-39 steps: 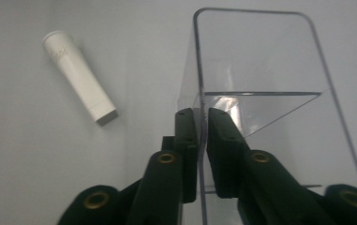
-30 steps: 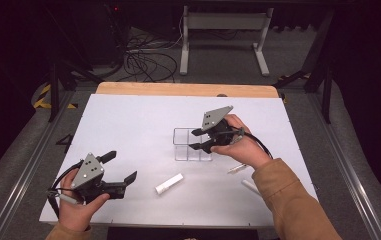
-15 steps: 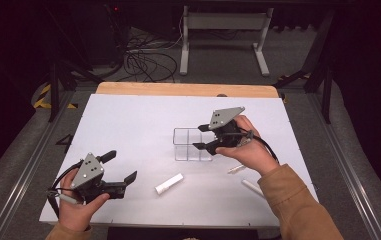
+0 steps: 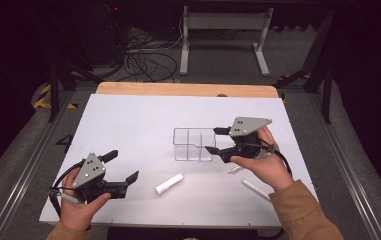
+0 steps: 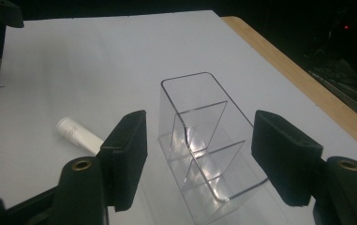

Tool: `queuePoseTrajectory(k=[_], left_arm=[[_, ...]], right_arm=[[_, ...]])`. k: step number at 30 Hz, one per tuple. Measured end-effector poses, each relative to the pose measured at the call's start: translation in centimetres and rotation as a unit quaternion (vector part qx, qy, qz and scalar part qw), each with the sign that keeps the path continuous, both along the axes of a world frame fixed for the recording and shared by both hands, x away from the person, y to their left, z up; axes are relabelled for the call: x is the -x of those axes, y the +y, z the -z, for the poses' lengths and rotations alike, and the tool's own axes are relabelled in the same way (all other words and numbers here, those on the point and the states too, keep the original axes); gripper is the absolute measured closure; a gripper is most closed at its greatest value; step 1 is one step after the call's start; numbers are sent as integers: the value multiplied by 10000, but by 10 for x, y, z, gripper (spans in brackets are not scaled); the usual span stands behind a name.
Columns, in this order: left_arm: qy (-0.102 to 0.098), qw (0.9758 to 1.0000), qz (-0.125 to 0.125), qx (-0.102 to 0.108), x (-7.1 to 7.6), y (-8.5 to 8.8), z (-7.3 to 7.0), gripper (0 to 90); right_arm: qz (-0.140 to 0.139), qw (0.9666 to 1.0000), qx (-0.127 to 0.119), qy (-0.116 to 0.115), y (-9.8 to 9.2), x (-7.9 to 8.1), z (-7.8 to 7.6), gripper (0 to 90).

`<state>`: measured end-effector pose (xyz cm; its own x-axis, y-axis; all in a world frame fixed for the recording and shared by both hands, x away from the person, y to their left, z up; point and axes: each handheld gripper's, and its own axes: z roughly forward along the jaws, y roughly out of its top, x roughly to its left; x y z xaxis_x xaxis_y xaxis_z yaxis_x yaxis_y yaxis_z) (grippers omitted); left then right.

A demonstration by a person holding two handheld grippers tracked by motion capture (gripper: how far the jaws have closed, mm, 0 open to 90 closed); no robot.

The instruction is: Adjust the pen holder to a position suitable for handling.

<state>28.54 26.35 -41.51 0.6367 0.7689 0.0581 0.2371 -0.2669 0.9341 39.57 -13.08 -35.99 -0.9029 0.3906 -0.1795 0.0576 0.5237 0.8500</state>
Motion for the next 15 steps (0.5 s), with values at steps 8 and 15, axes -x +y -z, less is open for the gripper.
queuePoseTrajectory(k=[8,15], left_arm=[[-24,10000,37,-10,0,-3,-2,107],[-11,10000,89,-15,0,-6,-5,109]], right_arm=[[181,9992,-340,-97,-21,13,4,386],[354,9986,-394,-88,-31,14,7,396]])
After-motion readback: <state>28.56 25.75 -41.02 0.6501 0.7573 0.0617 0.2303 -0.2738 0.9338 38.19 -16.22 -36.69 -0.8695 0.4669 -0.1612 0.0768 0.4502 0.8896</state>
